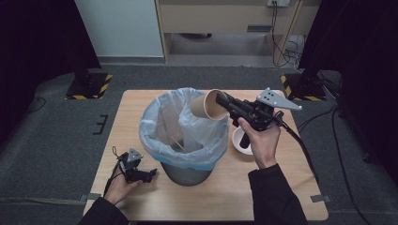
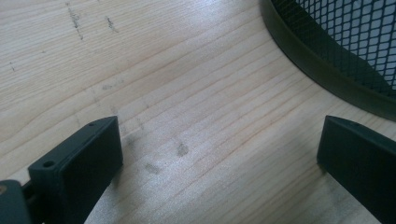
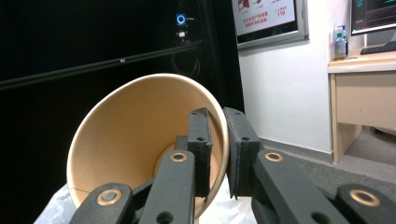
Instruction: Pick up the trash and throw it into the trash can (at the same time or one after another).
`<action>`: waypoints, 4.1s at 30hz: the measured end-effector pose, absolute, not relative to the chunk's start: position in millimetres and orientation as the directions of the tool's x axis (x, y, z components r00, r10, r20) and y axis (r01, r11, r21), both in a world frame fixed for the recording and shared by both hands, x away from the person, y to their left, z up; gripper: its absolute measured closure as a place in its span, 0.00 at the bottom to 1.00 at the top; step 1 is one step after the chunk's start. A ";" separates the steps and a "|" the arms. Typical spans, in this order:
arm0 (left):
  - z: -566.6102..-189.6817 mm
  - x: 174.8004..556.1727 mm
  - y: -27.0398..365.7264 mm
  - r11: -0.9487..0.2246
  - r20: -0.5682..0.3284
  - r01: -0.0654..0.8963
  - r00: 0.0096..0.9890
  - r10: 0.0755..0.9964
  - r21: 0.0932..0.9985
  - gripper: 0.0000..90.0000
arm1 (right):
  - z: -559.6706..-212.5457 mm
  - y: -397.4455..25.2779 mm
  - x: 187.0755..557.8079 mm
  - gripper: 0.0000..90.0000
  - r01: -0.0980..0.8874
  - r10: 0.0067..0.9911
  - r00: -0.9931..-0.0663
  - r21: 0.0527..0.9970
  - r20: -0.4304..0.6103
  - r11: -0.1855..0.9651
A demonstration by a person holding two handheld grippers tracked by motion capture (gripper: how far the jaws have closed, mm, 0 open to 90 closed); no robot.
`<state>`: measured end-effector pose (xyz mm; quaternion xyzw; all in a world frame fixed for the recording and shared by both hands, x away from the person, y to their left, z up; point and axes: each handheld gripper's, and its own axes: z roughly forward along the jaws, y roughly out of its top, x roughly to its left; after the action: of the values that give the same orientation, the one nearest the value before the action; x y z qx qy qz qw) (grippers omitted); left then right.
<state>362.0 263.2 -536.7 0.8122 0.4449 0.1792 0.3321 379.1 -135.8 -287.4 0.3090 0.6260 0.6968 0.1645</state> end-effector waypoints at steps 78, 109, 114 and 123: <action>-536.7 362.0 263.2 -0.383 -0.004 0.603 0.539 0.842 0.699 0.00 | -462.1 -264.4 413.3 0.30 0.399 0.916 -0.347 0.915 0.200 -0.048; -536.7 362.0 263.2 -0.383 -0.004 0.603 0.539 0.842 0.699 0.00 | -519.5 -266.1 435.3 0.58 0.645 0.958 -0.244 0.763 0.152 0.043; -536.7 362.0 263.2 -0.383 -0.004 0.603 0.540 0.842 0.699 0.00 | -519.9 -264.9 433.3 0.75 0.672 0.954 -0.246 0.740 0.174 0.038; -536.7 362.0 263.1 -0.383 -0.004 0.603 0.539 0.842 0.700 0.00 | -509.6 -266.4 429.7 0.89 0.684 0.939 -0.224 0.728 0.259 -0.038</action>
<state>362.0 263.1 -536.7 0.8119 0.4451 0.1797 0.3323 429.7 -266.4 -509.6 0.6018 0.6746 0.3960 0.1610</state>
